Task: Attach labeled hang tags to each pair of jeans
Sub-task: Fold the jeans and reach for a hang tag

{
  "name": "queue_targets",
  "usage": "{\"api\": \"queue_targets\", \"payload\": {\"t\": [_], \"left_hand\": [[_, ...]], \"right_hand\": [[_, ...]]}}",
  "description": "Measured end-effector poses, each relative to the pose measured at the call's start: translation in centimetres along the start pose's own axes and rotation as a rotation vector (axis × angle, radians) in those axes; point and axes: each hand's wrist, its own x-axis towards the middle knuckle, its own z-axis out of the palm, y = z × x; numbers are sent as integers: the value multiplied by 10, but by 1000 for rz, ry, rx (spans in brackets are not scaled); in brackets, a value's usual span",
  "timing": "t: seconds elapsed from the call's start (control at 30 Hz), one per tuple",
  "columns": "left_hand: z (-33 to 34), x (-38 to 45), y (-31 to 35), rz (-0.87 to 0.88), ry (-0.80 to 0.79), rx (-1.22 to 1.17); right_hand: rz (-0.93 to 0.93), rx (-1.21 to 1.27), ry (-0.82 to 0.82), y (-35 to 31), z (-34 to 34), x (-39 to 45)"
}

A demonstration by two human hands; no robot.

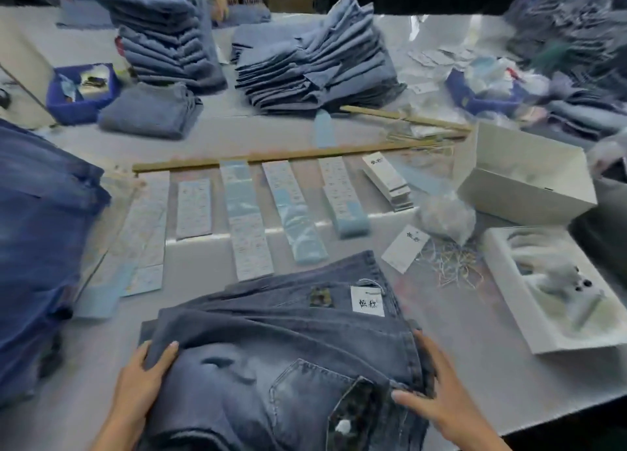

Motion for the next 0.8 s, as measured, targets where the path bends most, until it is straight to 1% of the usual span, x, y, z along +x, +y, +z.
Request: {"api": "queue_targets", "payload": {"t": [0.03, 0.07, 0.1, 0.2, 0.27, 0.3, 0.43, 0.5, 0.57, 0.67, 0.8], "left_hand": [[0, 1, 6, 22, 15, 38], [-2, 4, 9, 59, 26, 72], [-4, 7, 11, 77, 28, 104], [-7, 12, 21, 147, 35, 221], [-6, 13, 18, 145, 44, 213], [-5, 12, 18, 134, 43, 191], [-2, 7, 11, 144, 51, 142], [-4, 3, 12, 173, 64, 130], [-8, 2, 12, 210, 73, 138], [-12, 3, 7, 219, 85, 164], [-10, 5, 1, 214, 92, 161]], "right_hand": [[-94, -304, 34, 7, 5, -2], [-82, -450, 29, 8, 14, -3], [-66, -564, 67, 10, 21, -4], [-87, -842, 275, 12, 35, -14], [-182, -941, 397, 7, 39, -20], [-221, -981, 417, 4, 40, -23], [-315, -1050, 478, -24, 35, -27], [-375, -1089, 496, -43, 30, -29], [-415, -1077, 505, -54, 27, -31], [-394, -926, 506, -56, 21, -28], [-279, -710, 550, -46, 17, 11]]}}
